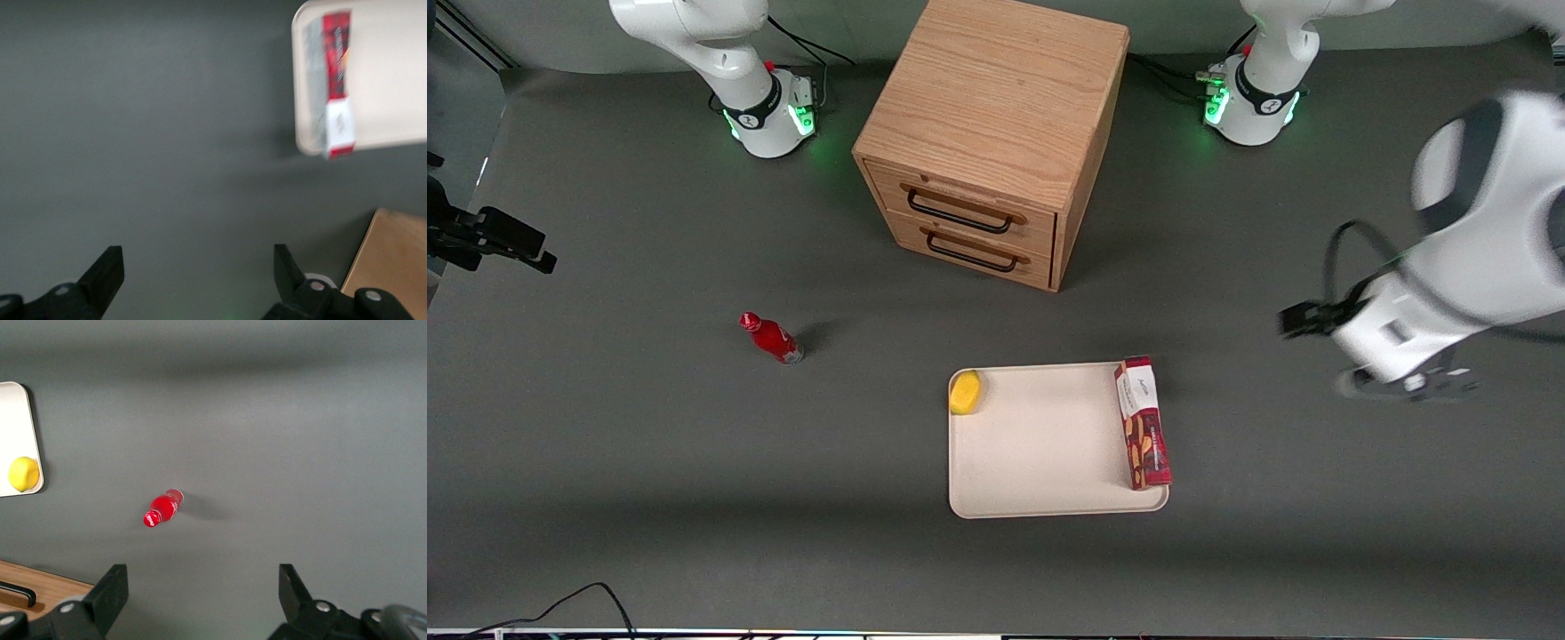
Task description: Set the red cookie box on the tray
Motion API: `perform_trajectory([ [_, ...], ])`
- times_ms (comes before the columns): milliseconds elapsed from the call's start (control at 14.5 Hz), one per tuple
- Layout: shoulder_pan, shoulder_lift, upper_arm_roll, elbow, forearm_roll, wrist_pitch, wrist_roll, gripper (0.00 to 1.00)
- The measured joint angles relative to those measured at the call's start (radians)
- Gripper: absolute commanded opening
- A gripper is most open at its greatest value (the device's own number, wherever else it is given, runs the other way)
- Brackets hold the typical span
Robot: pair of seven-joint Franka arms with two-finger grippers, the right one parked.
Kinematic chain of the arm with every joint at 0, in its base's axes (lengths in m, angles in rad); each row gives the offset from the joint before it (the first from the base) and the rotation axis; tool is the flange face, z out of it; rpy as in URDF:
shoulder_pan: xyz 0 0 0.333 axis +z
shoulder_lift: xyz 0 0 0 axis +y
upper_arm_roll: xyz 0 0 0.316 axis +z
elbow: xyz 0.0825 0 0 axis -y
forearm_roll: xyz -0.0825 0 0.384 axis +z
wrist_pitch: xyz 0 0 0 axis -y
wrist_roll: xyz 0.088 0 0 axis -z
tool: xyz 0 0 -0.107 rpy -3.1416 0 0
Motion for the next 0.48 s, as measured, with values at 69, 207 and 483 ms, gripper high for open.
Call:
perform_trajectory([
  [69, 0.003, -0.042, 0.051, -0.027, -0.016, -0.022, 0.074, 1.00],
  [207, 0.007, -0.123, 0.120, -0.125, -0.035, -0.012, 0.172, 1.00],
  [483, 0.004, -0.253, 0.131, -0.326, -0.041, 0.060, 0.197, 1.00],
])
